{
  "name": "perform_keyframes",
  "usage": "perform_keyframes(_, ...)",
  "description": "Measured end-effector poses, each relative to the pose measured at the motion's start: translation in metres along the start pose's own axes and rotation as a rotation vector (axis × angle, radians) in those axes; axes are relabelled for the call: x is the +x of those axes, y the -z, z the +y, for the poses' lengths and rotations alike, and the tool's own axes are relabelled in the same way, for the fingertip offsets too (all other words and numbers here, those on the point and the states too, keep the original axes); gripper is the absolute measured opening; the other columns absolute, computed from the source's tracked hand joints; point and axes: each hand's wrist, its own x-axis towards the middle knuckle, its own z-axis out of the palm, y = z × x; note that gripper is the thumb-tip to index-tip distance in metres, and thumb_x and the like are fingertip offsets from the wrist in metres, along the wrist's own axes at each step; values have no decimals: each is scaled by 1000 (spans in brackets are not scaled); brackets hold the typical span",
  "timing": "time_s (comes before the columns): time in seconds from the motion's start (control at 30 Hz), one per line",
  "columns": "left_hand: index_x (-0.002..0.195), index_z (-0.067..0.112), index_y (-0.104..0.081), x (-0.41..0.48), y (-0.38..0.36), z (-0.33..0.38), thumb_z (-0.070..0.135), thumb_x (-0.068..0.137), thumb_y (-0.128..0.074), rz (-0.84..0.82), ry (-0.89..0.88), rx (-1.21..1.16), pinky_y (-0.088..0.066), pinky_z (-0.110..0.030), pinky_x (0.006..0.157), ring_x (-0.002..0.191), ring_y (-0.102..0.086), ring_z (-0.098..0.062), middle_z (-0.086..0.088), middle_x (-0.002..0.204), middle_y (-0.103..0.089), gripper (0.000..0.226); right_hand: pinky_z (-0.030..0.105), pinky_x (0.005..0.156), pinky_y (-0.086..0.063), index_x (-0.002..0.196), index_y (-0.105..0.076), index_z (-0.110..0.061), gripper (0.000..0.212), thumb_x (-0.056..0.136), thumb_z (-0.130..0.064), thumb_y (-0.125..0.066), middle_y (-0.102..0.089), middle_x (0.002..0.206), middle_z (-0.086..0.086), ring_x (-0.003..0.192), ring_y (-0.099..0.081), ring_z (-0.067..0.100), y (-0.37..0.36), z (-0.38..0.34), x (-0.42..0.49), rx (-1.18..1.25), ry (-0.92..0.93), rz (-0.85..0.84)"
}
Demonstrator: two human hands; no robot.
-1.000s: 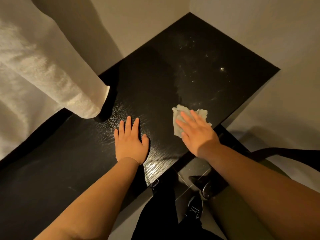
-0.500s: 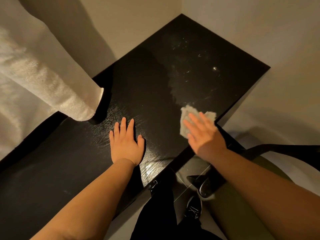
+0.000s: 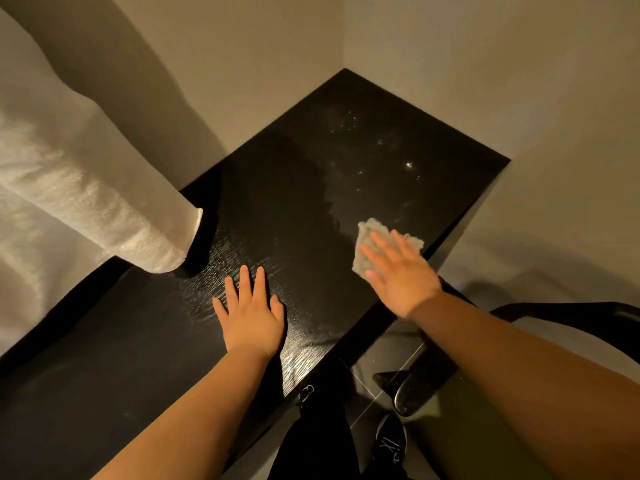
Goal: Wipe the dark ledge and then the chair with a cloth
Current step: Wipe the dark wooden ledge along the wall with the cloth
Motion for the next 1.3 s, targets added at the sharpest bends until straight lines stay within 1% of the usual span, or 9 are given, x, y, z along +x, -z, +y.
perform_keyframes(0.13,168,29,-17,0,5,3,43,106,-32,4,-7,-33,0,-65,127,162,6,-31,-2,177,-1,65,48,128,-9,163,-17,-30,64,103,-49,-12,-5,172,-3,157,3,33,8,-7,6,136,-155,17)
perform_keyframes(0.4,167,37,-15,71,24,63,55,106,-30,-31,-95,-36,6,-71,123,162,9,-29,3,177,-1,64,52,124,-23,153,-45,-28,59,97,-40,-35,-37,164,2,153,-25,39,-2,-17,5,27,284,-19)
perform_keyframes(0.6,167,38,-12,97,16,96,58,104,-26,3,-41,-64,4,-77,119,162,10,-27,5,177,3,67,46,128,1,164,-9,-32,63,103,-48,-16,1,172,-5,157,9,33,17,26,47,111,-215,16)
perform_keyframes(0.77,166,36,-15,96,10,97,59,99,-24,48,-38,-56,4,-74,122,162,6,-29,4,177,0,71,51,127,-16,154,-45,-28,57,99,-40,-36,-30,167,-3,157,-14,33,-7,-15,11,216,107,151)
perform_keyframes(0.9,166,35,-15,96,7,98,60,96,-22,62,-43,-53,3,-73,122,162,6,-29,3,177,-1,74,49,127,-19,153,-46,-33,56,99,-46,-38,-28,167,-8,157,-15,28,-3,11,29,183,248,102)
perform_keyframes(1.03,166,35,-15,97,7,100,59,96,-23,52,-39,-36,3,-72,123,162,7,-29,3,177,0,74,47,128,2,163,-17,-33,70,96,-52,-12,-8,172,-4,158,4,30,8,41,78,166,-53,30)
perform_keyframes(1.1,165,36,-16,97,8,99,58,96,-25,49,-34,-36,4,-71,123,162,7,-29,4,177,0,74,49,128,-5,160,-29,-31,65,98,-49,-22,-18,171,-2,158,-4,31,8,24,78,266,-185,121)
perform_keyframes(1.2,165,35,-19,98,7,99,57,95,-29,60,-33,-47,5,-70,123,162,6,-29,3,177,-2,74,52,124,-23,150,-49,-32,54,98,-41,-44,-36,164,-2,156,-19,34,-3,-15,51,265,36,239)
perform_keyframes(1.3,165,35,-18,98,8,101,57,95,-30,62,-42,-52,4,-70,123,162,6,-30,2,177,-2,74,43,127,-16,154,-41,-37,54,101,-41,-42,-25,168,-11,158,-9,23,-1,-15,40,218,221,133)
